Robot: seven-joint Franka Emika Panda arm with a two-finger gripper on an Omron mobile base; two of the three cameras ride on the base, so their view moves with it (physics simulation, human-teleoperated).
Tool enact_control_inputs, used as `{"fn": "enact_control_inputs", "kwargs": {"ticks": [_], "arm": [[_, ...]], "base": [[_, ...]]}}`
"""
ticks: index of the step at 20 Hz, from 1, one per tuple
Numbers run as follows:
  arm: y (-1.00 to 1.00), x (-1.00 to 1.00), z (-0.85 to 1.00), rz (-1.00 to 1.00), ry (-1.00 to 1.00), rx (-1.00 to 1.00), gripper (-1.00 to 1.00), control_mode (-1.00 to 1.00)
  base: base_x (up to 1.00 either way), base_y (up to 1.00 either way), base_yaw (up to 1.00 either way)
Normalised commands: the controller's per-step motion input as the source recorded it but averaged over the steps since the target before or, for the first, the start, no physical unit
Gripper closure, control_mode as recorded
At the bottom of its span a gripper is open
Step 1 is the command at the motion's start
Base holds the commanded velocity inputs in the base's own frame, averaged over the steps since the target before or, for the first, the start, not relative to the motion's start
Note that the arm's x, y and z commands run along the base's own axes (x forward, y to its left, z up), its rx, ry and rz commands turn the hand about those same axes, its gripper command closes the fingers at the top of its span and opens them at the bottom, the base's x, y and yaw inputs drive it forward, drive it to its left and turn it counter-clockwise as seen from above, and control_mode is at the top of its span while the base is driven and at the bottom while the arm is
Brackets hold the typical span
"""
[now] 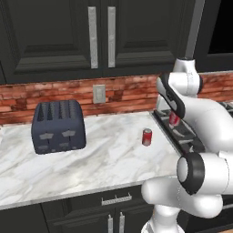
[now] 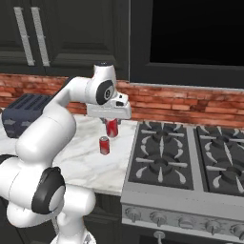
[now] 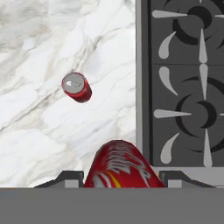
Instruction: Four empty soda cans are scattered around the kitchen. Gather all the cans and cluster them next to the stove for recycling.
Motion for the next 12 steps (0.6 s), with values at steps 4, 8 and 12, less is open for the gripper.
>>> {"fn": "enact_control_inputs", "kwargs": {"ticks": [4,8,12], "arm": [[0.0,0.0,0.0,0.0,0.0,0.0,1.0,1.0],[0.0,0.28,-0.12,0.0,0.0,0.0,1.0,-1.0],[0.0,0.58,-0.42,0.0,0.0,0.0,1.0,-1.0]], "base": [[0.02,0.0,0.0],[0.04,0.0,0.0],[0.0,0.0,0.0]]}}
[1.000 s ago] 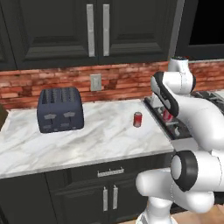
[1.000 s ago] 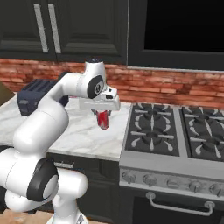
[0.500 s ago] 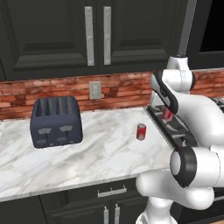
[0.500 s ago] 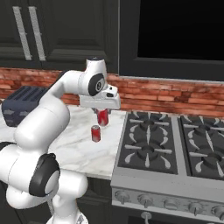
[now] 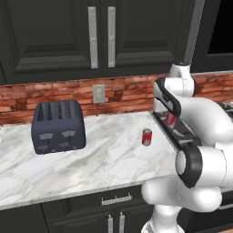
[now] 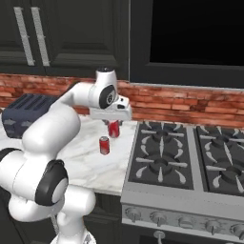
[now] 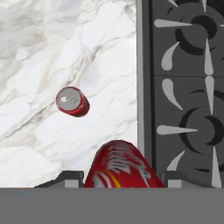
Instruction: Four empty soda cans are scattered around the kitchen. Gather all the cans and cluster them next to the stove for recycling.
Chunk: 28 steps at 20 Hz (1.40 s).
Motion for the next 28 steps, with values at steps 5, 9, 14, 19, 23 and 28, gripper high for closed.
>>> {"fn": "enact_control_inputs", "kwargs": {"ticks": [5,9,14,19,23,28], "arm": [[-0.06,0.47,-0.55,0.06,0.0,0.0,1.0,-1.0],[-0.25,0.28,-0.46,0.15,0.0,0.0,1.0,-1.0],[-0.27,0.23,-0.46,0.25,0.0,0.0,1.0,-1.0],[-0.07,0.23,-0.42,0.27,0.0,0.0,1.0,-1.0],[0.0,0.23,-0.33,0.27,0.0,0.0,1.0,-1.0],[0.0,0.12,-0.22,0.29,-0.01,0.0,1.0,-1.0]], "base": [[0.0,0.0,0.0],[0.0,0.0,0.0],[0.0,0.0,0.0],[0.0,0.0,0.0],[0.0,0.0,0.0],[0.0,0.0,0.0]]}}
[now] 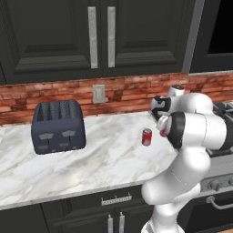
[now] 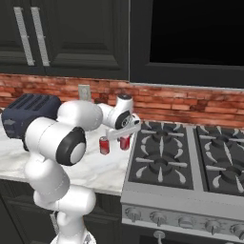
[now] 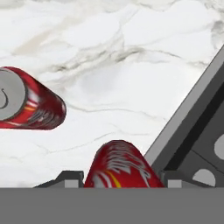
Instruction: Four empty soda cans are scattered around the kitchen. Gather all the cans and cluster them next to the stove for recycling.
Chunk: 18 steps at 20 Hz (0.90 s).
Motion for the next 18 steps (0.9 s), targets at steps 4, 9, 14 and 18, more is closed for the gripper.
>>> {"fn": "enact_control_inputs", "kwargs": {"ticks": [4,9,14,18], "arm": [[0.0,0.15,-0.15,0.3,-0.01,0.0,1.0,-1.0],[0.0,0.2,-0.18,0.26,-0.01,0.0,1.0,-1.0],[0.0,0.29,-0.22,0.22,-0.01,0.0,1.0,-1.0],[0.02,0.27,-0.2,0.18,0.0,0.0,1.0,-1.0]], "base": [[0.0,0.0,0.0],[0.0,0.0,0.0],[0.0,0.0,0.0],[0.0,0.0,0.0]]}}
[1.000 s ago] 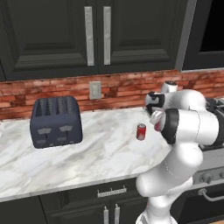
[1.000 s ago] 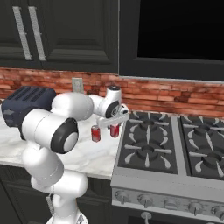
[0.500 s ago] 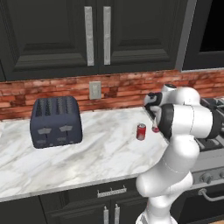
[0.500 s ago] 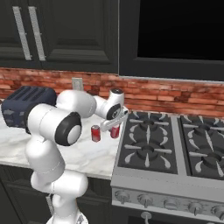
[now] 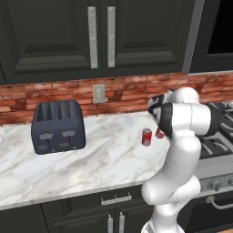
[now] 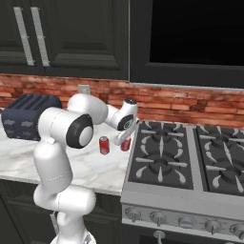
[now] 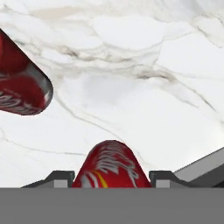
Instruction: Four empty soda cans are scattered around the kitchen. Gather all the cans and cluster them next to the stove for recycling.
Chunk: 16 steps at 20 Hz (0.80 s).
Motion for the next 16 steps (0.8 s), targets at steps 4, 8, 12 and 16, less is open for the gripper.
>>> {"fn": "enact_control_inputs", "kwargs": {"ticks": [4,8,12,16], "arm": [[0.11,0.13,-0.23,0.16,0.0,-0.02,1.0,-1.0],[0.13,0.05,-0.28,0.14,0.0,-0.04,1.0,-1.0],[0.18,0.0,-0.27,0.11,0.0,-0.04,1.0,-1.0],[0.16,0.0,-0.16,0.09,0.0,-0.01,1.0,-1.0]], "base": [[0.0,0.0,0.0],[0.0,0.0,0.0],[0.0,0.0,0.0],[0.0,0.0,0.0]]}}
